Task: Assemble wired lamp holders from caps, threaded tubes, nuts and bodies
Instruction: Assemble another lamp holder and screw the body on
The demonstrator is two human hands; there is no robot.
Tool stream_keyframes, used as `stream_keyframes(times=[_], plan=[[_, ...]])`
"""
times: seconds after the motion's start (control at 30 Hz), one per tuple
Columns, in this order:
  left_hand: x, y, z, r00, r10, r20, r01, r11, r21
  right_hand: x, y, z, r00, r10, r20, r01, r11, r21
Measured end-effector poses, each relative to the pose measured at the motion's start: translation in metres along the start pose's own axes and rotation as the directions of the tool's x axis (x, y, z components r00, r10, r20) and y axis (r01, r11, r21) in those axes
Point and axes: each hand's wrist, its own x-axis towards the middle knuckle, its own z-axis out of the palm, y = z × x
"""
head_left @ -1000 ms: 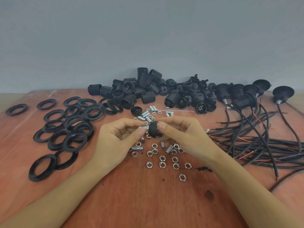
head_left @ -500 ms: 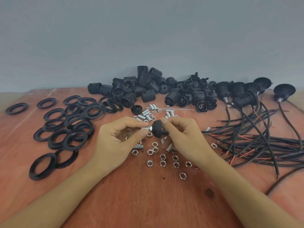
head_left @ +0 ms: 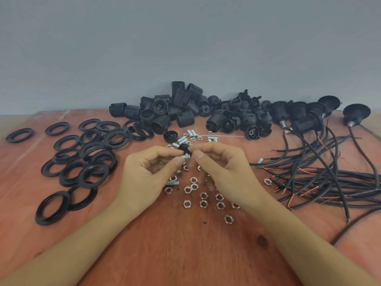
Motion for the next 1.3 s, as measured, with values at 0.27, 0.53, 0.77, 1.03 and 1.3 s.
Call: stream_keyframes(times=[0.27,0.53,0.77,1.03,1.3], plan=[[0.004,-0.008,-0.005,0.998,-0.048,-0.04,0.052,0.995,0.082,0.002,0.012,-0.003,0.969,-0.236,-0.074,0.103,0.656,-0.747],[0.003,-0.007,-0.003,0.999,-0.043,-0.017,0.044,0.996,0.084,0.031,0.016,0.004,0.998,-0.047,-0.036,-0.018,0.347,-0.938],[0.002,-0.008,-0.002,0.999,-0.033,0.001,0.033,0.995,0.095,0.036,0.022,-0.003,0.99,-0.117,-0.073,-0.014,0.438,-0.899],[0.002,-0.008,-0.003,0.999,-0.038,-0.014,0.038,0.997,0.067,0.027,0.015,-0.005,0.965,-0.219,-0.142,0.095,0.801,-0.591],[0.003,-0.008,-0.004,0.999,-0.046,-0.014,0.046,0.999,-0.001,0.014,0.006,-0.011,0.994,0.1,0.045,-0.104,0.99,0.095]])
